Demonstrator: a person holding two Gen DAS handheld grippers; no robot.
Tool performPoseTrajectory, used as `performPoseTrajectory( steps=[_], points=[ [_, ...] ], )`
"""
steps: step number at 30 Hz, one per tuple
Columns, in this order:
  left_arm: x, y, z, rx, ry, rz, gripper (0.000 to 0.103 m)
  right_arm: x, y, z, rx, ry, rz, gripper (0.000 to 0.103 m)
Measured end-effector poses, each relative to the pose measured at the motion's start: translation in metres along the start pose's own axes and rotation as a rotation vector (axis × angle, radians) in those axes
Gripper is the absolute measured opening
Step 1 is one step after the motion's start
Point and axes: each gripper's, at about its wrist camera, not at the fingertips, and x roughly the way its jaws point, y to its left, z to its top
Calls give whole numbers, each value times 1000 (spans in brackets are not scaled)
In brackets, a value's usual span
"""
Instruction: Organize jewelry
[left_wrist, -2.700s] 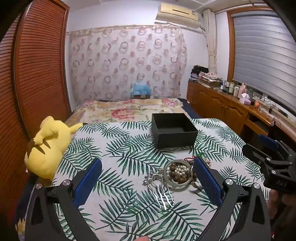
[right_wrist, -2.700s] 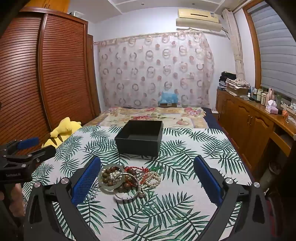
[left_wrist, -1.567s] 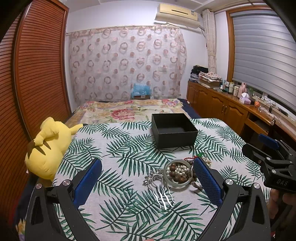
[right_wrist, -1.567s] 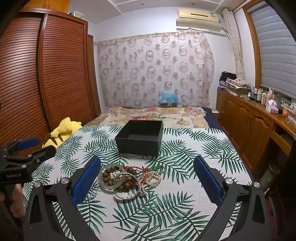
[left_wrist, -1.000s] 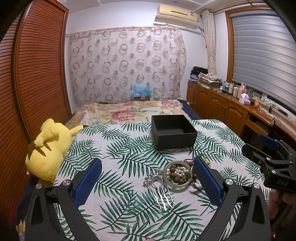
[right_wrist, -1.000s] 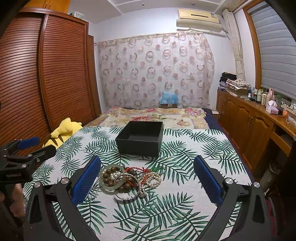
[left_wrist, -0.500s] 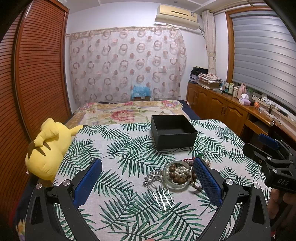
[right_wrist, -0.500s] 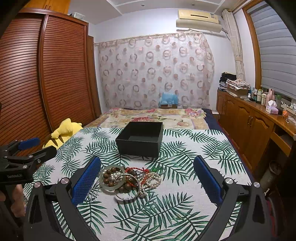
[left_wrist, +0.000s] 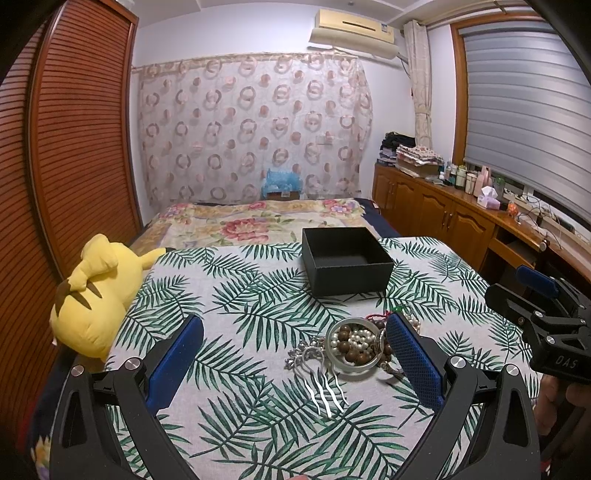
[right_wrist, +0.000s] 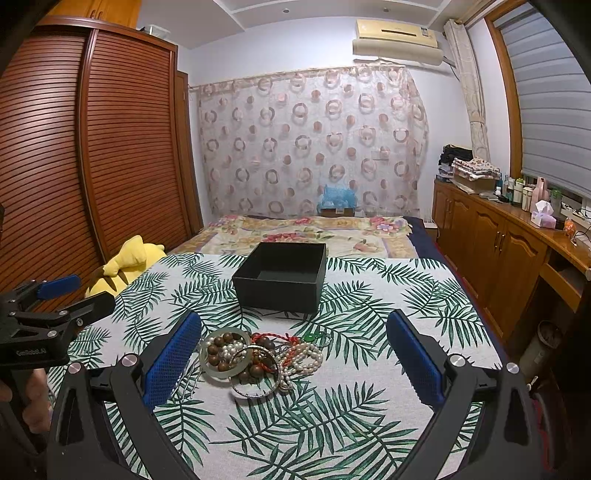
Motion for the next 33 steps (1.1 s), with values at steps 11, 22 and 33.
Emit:
performPoseTrajectory(
  steps=[11,22,33],
  points=[
    [-7,-1,7,-1,4,-1,96,-2,1,4,-1,2,1,100],
    [21,5,-14,1,80,-5,96,10,5,-9,-20,68,42,96],
    [47,17,-33,8,164,-29,96,46,11,-31,-65,187,109,87]
  ],
)
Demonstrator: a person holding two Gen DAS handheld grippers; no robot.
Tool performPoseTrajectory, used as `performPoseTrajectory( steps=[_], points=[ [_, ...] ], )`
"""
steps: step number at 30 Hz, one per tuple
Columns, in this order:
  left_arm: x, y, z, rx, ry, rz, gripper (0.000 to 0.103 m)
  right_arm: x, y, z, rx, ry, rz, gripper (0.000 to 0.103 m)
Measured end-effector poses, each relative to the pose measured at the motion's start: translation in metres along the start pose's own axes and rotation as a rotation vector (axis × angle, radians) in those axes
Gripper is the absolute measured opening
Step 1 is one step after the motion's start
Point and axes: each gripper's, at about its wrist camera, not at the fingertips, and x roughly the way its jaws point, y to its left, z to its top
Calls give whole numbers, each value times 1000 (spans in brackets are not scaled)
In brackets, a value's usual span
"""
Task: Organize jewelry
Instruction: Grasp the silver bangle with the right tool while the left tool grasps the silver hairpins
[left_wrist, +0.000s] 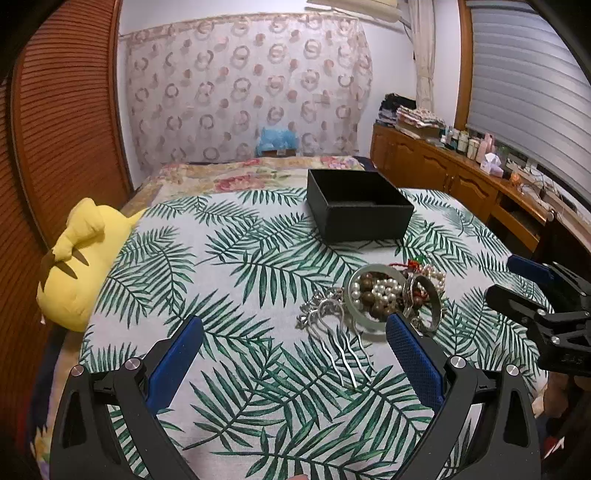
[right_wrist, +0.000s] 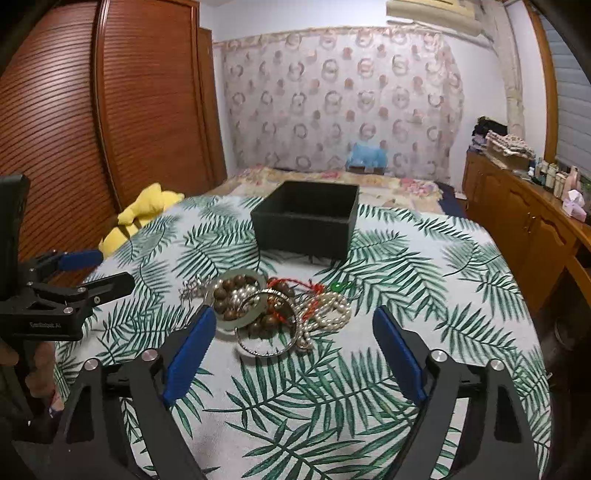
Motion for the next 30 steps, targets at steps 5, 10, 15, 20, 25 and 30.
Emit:
performPoseTrajectory(
  steps=[5,10,15,20,25,30],
  points=[
    [9,0,-5,11,32,-8,96,23,5,-5,-31,61,43,87],
    [20,1,-12,17,73,-21,96,45,6,-8,-65,123,75,86],
    [35,2,-21,19,116,-20,96,67,5,-5,-96,182,98,86],
    [46,5,-29,12,157,-37,96,85,6,-1,-108,230,149,79],
    [57,3,-27,38,195,-53,96,92,10,0,-149,248,170,65],
    [62,3,-18,49,201,-78,96,82,8,2,-141,218,176,61]
  ],
)
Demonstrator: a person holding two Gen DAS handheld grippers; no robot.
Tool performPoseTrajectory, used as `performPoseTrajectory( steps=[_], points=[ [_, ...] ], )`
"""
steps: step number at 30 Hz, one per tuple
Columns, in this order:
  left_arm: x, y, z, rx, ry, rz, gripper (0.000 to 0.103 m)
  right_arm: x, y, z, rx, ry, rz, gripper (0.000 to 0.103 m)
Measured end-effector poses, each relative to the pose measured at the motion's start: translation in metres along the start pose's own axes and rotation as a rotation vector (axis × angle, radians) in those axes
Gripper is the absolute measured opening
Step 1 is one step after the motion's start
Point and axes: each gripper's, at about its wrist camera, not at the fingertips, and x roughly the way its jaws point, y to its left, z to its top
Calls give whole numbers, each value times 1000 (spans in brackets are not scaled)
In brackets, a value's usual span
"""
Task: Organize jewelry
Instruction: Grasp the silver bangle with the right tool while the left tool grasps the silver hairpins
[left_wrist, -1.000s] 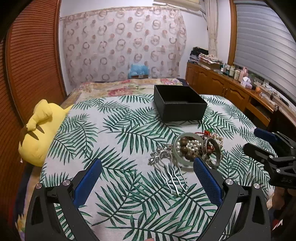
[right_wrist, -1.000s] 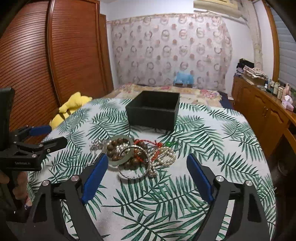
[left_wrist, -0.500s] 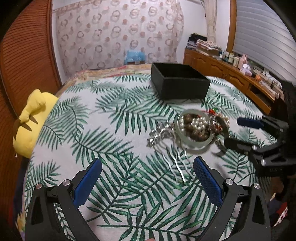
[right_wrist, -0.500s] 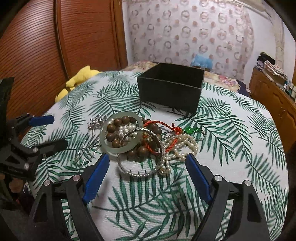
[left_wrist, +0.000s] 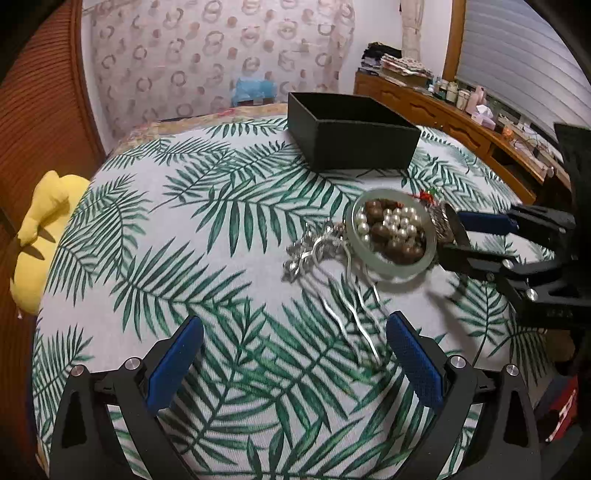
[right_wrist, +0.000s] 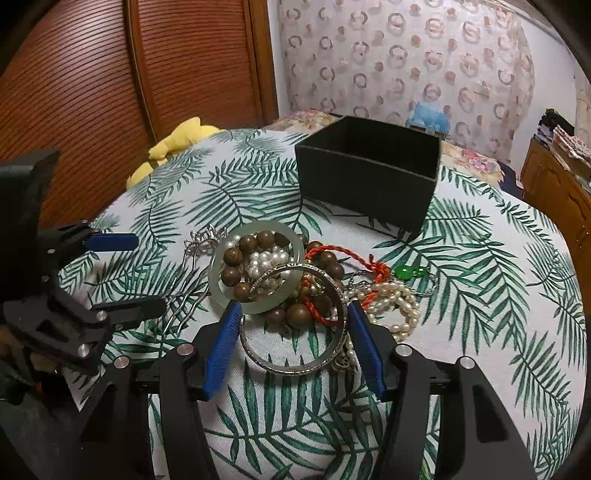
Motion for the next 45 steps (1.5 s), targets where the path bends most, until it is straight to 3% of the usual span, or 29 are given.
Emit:
performPoseTrajectory(
  steps=[4,6,9,12,20,25,34,36,45],
  points=[
    [-2,4,10,-9,-18,-18,95,-9,-1,-2,11,-17,12,61],
    [0,7,16,-18,-16,-29,78,-14,-2,-2,21,-26,13,61],
    [4,9,22,-22,-4,-39,65,-18,-3,-1,33,-34,15,61],
    [12,10,27,-24,11,-45,59,-21,-5,-2,37,-34,16,61],
    [29,5,36,2,20,-87,56,-23,-10,-5,41,-21,1,61],
    [30,9,38,-28,14,-144,43,-25,-12,-5,35,-21,-3,61],
    [29,8,36,4,17,-109,32,-26,-12,0,31,-17,-13,61],
    [30,7,37,17,14,-111,22,-25,-11,1,28,-14,-15,61],
    [10,14,34,13,-66,-84,16,-24,-9,2,24,-14,-25,61]
  ],
)
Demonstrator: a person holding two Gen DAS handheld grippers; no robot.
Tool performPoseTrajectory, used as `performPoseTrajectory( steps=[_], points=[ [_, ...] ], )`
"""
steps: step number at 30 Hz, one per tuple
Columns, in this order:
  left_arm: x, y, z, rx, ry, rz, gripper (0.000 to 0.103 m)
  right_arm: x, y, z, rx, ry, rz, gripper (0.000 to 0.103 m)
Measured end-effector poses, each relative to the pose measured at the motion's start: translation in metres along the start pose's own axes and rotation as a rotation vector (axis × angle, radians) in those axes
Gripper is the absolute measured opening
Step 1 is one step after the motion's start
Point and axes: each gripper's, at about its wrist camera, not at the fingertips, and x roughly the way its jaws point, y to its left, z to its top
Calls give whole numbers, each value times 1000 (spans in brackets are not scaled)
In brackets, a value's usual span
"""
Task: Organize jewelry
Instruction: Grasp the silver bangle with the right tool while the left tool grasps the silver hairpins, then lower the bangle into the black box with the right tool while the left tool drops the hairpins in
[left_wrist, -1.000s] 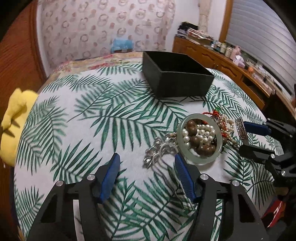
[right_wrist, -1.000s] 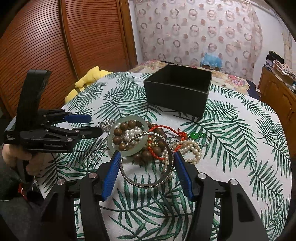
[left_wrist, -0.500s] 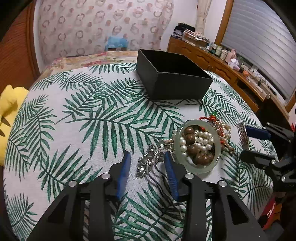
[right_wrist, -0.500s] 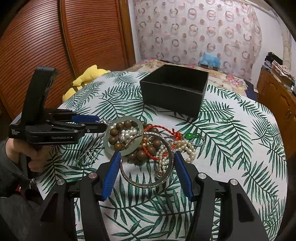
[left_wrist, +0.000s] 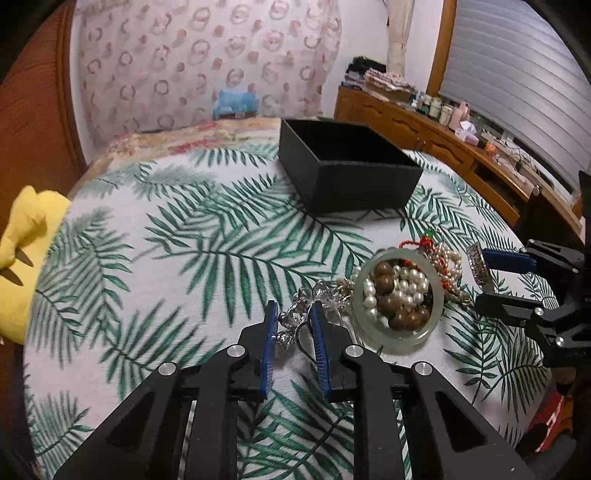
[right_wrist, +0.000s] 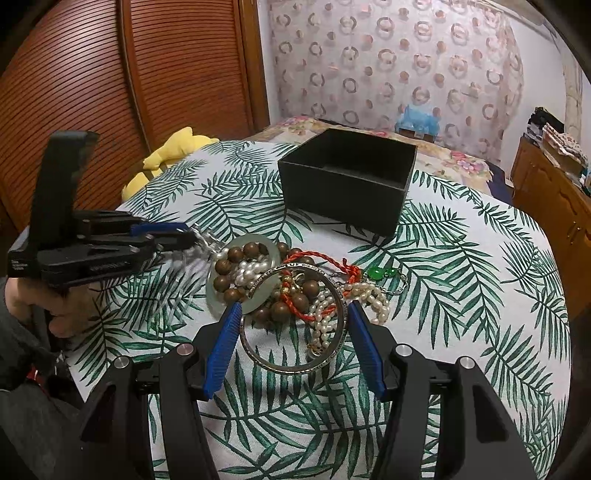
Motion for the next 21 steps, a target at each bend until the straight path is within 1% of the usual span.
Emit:
performPoseTrajectory(
  steps=[5,11,15,21],
  points=[
    [-19,1,1,-7,-69,14,16,1,-3,-1,7,-5,-4,61],
    [-31,1,10,-2,-122,25,16,3,-6,7,-11,-14,-14,61],
    [-33,0,20,-2,-151,21,16,5,-10,22,-37,-31,-30,61],
    [-32,-1,42,21,-187,37,16,8,-24,57,-69,-74,-68,61]
  ],
)
